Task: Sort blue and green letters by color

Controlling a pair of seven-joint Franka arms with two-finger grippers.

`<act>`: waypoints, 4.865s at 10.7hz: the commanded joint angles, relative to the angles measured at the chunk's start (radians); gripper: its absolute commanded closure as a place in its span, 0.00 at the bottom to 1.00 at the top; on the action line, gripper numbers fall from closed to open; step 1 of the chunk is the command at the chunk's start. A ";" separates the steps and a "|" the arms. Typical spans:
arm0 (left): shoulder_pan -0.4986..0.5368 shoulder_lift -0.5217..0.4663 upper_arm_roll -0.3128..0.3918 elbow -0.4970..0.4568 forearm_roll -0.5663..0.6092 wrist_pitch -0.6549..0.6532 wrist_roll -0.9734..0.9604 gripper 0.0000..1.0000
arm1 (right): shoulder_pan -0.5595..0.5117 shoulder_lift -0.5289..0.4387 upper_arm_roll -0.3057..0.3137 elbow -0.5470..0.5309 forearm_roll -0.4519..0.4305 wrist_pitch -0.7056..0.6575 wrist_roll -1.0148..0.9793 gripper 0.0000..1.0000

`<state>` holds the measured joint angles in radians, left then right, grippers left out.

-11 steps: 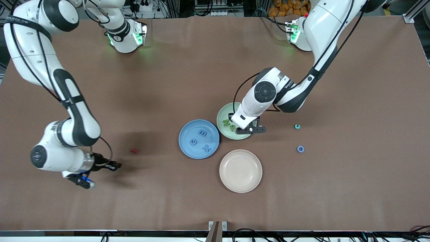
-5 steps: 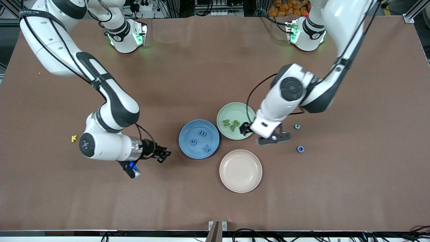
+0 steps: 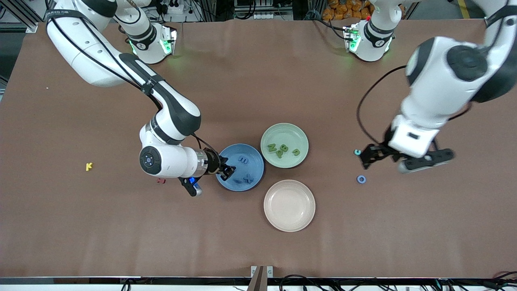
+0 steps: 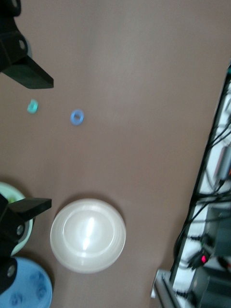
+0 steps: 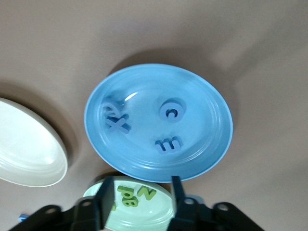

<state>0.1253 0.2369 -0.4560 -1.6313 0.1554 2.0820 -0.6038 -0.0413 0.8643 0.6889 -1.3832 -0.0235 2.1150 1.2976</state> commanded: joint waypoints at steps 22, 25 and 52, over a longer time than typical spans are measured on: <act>0.000 -0.186 0.240 0.108 -0.198 -0.548 0.302 0.00 | 0.009 -0.763 -0.680 -0.496 0.011 -0.391 -1.354 0.00; 0.005 -0.195 0.252 0.113 -0.186 -0.548 0.306 0.00 | -0.006 -0.879 -0.674 -0.560 0.008 -0.325 -1.356 0.00; 0.010 -0.215 0.247 0.119 -0.155 -0.494 0.394 0.00 | -0.008 -0.923 -0.663 -0.180 0.007 -0.467 -1.267 0.00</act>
<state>0.1314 0.0310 -0.2078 -1.5150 0.0041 1.5878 -0.2242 -0.0499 -0.0585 0.0202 -1.5752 -0.0221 1.6504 -0.0476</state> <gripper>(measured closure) 0.000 0.000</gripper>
